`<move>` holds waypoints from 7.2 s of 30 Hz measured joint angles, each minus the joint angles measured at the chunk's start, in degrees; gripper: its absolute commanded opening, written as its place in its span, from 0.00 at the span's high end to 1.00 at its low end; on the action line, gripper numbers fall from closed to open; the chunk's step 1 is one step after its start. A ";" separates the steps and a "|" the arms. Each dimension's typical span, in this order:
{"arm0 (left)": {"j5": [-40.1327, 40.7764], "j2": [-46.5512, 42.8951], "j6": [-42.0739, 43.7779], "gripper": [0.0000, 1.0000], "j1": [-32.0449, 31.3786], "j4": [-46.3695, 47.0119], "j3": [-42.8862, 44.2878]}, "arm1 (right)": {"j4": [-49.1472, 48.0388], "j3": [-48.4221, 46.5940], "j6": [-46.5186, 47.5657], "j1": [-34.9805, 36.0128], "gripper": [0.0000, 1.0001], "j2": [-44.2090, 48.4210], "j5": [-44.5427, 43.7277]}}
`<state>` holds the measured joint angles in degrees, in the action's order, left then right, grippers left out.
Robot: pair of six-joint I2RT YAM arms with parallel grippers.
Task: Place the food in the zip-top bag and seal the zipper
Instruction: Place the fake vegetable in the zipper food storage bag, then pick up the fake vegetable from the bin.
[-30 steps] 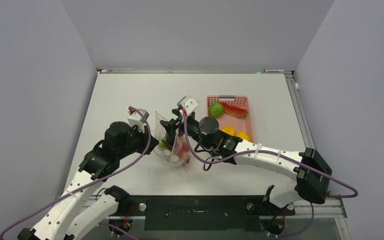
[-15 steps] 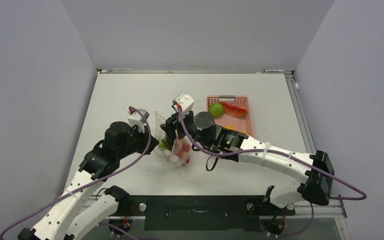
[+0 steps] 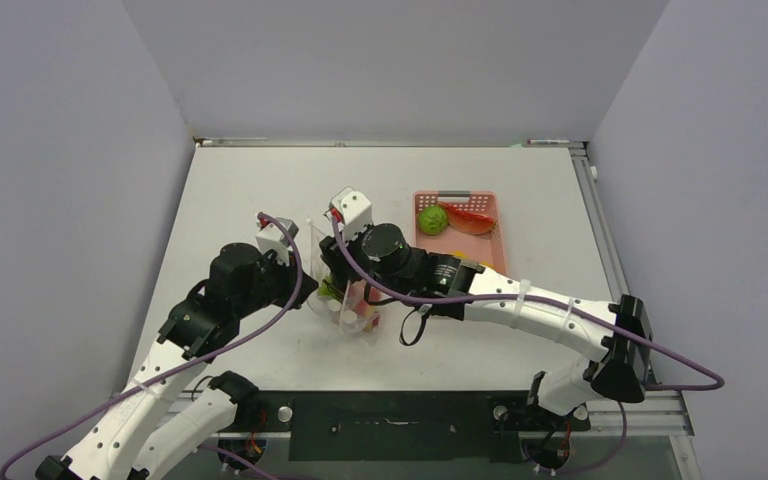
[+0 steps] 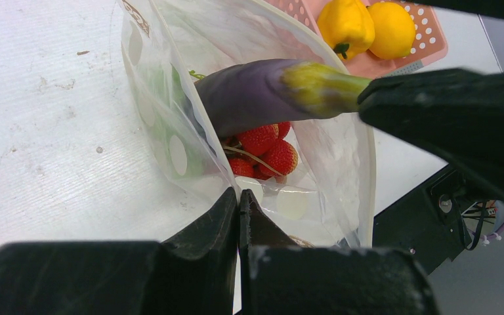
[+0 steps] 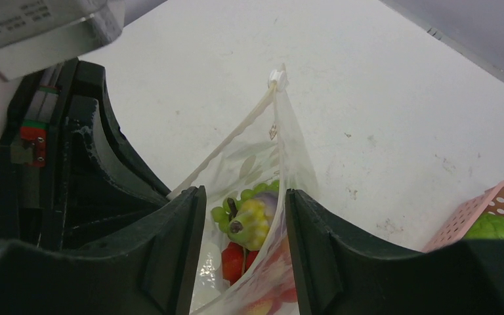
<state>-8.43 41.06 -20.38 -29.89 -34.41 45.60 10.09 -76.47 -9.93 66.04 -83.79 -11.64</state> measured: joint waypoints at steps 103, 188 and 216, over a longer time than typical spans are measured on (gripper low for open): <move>-0.68 0.00 -0.04 1.00 0.76 0.02 -0.26 | -17.29 11.69 13.18 3.32 0.55 -11.56 -15.26; -1.95 0.42 -0.07 1.00 0.83 0.37 -0.26 | 21.88 21.94 -44.61 -27.85 0.05 -1.05 -13.94; -1.95 0.42 -0.07 1.00 0.85 0.37 -0.26 | 16.90 23.50 -46.01 -30.08 0.57 -4.07 -8.44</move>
<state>-10.37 41.47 -20.45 -29.04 -34.04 45.34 26.98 -52.97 -55.94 35.97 -87.85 -20.08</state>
